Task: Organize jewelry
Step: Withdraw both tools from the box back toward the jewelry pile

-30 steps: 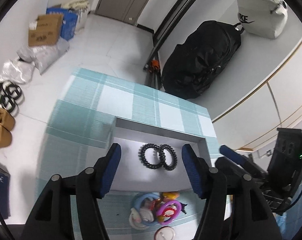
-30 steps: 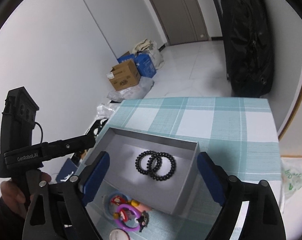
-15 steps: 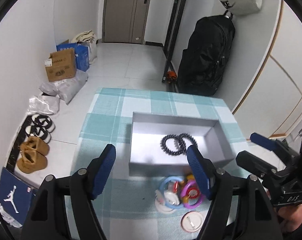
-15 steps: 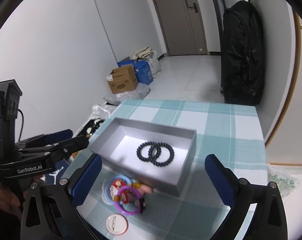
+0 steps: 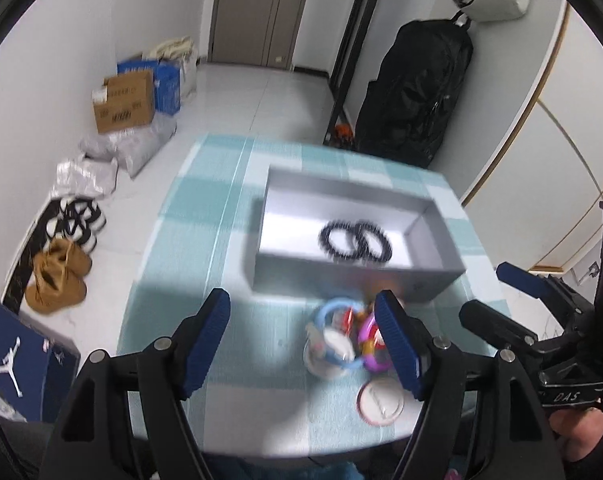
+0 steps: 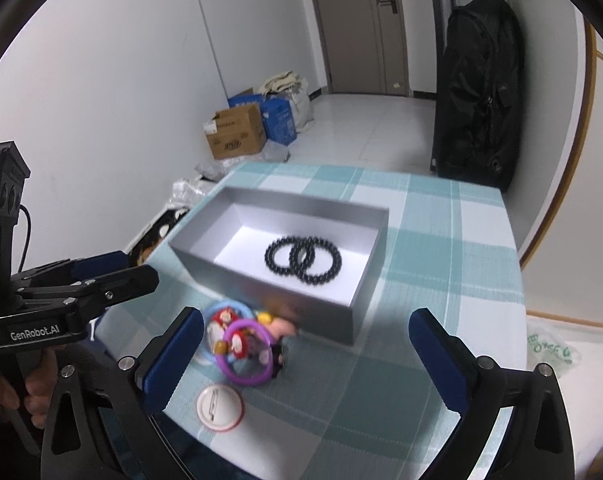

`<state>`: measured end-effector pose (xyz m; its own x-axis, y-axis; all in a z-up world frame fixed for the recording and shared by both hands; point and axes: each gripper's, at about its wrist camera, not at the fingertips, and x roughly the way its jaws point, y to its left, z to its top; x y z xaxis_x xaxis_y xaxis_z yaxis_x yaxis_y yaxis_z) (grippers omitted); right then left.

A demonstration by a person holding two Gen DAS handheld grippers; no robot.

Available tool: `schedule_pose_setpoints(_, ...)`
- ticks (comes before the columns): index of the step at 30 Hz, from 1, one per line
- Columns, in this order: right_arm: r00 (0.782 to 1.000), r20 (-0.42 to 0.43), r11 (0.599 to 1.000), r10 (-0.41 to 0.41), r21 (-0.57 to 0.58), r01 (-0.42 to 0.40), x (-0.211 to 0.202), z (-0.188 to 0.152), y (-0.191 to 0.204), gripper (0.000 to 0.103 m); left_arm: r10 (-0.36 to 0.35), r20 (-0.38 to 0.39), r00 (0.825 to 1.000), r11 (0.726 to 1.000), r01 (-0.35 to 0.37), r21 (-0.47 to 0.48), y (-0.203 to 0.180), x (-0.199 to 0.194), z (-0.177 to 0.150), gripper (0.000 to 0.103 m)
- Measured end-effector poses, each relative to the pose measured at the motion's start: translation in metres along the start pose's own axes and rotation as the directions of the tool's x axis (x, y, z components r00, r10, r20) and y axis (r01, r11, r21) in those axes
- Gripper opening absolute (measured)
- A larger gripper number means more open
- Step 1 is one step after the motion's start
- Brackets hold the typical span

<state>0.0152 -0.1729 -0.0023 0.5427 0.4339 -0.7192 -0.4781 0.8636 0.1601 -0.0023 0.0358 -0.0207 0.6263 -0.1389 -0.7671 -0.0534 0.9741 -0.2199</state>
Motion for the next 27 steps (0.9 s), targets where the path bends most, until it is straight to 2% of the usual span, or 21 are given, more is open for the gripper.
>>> schedule_pose_setpoints(8, 0.993, -0.119, 0.999, 0.013, -0.032, -0.017, 0.018, -0.016, 0.012, 0.103, 0.026, -0.020, 0.999, 0.999, -0.027, -0.031, 0.012, -0.001, -0.009, 0.071)
schedule_pose_setpoints(18, 0.981, -0.187, 0.998, 0.049, -0.033, -0.056, 0.039, -0.025, 0.023, 0.101, 0.055, -0.043, 0.998, 0.997, -0.057, -0.045, 0.022, 0.002, -0.013, 0.071)
schedule_pose_setpoints(23, 0.977, -0.203, 0.997, 0.070, -0.026, -0.077, 0.050, -0.022, 0.030, 0.095, 0.060, -0.048, 0.997, 0.996, -0.063, -0.056, 0.029, 0.003, -0.014, 0.071)
schedule_pose_setpoints(27, 0.976, -0.215, 0.998, 0.030, -0.051, -0.042, 0.058, -0.021, 0.038, 0.087, 0.065, -0.064, 0.996, 0.996, -0.069, -0.059, 0.034, 0.007, -0.015, 0.071)
